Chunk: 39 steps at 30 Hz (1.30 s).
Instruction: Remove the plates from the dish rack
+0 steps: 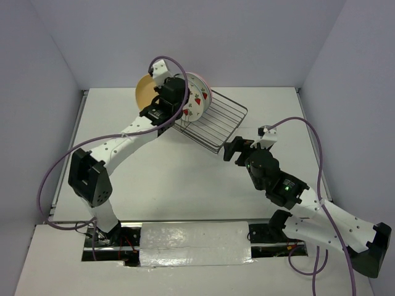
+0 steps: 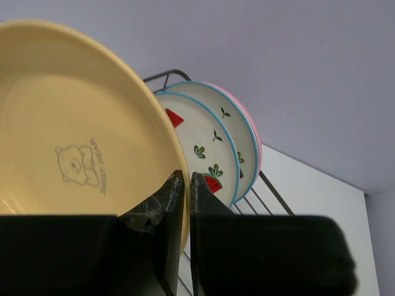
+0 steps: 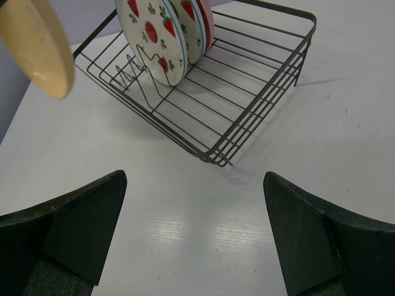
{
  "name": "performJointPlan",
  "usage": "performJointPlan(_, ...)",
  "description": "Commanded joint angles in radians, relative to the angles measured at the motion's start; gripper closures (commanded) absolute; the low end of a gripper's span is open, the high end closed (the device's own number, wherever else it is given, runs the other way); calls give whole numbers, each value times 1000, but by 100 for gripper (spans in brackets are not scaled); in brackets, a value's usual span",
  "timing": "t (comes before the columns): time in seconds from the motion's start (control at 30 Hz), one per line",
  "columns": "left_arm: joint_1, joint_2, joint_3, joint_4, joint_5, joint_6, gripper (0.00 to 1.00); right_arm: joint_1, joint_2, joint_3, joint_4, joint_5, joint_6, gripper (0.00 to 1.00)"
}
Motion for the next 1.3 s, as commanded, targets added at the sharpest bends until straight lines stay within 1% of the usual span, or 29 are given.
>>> performJointPlan(0.0,6,-86,-7,34,-29,66,100,2,-7,31,23,8,-12,1)
performJointPlan(0.17,8,-177,-22,-1,-52,94,100,1,9,41,9,10,-9,1)
performJointPlan(0.27,8,-204,-16,-101,-153,96,100,1,10,41,12,11,-9,1)
performJointPlan(0.33,20,-198,21,-243,-226,83,100,1,10,40,14,10,-9,1)
performJointPlan(0.4,57,-165,93,-392,-254,12,100,2,13,40,14,11,-9,1)
performJointPlan(0.43,70,-151,113,-537,-260,-16,100,2,13,40,14,13,-9,1)
performJointPlan(0.53,138,-119,116,-682,-257,-85,100,1,21,37,15,19,-9,1)
performJointPlan(0.67,227,-114,7,-727,-190,-145,100,1,50,51,-2,36,-2,1)
performJointPlan(0.7,239,-117,-48,-727,-176,-173,100,1,58,55,-6,37,-1,1)
performJointPlan(0.8,270,-106,-125,-723,-144,-213,100,1,90,78,-26,42,7,1)
performJointPlan(0.87,291,-83,-149,-716,-139,-219,100,1,111,86,-40,42,11,1)
performJointPlan(1.07,342,2,-178,-713,-66,-248,100,1,135,110,-58,13,-2,0)
performJointPlan(1.17,344,33,-197,-716,-37,-285,100,1,135,106,-51,7,-7,0)
performJointPlan(1.27,344,61,-217,-694,-7,-288,100,1,135,110,-55,7,-7,0)
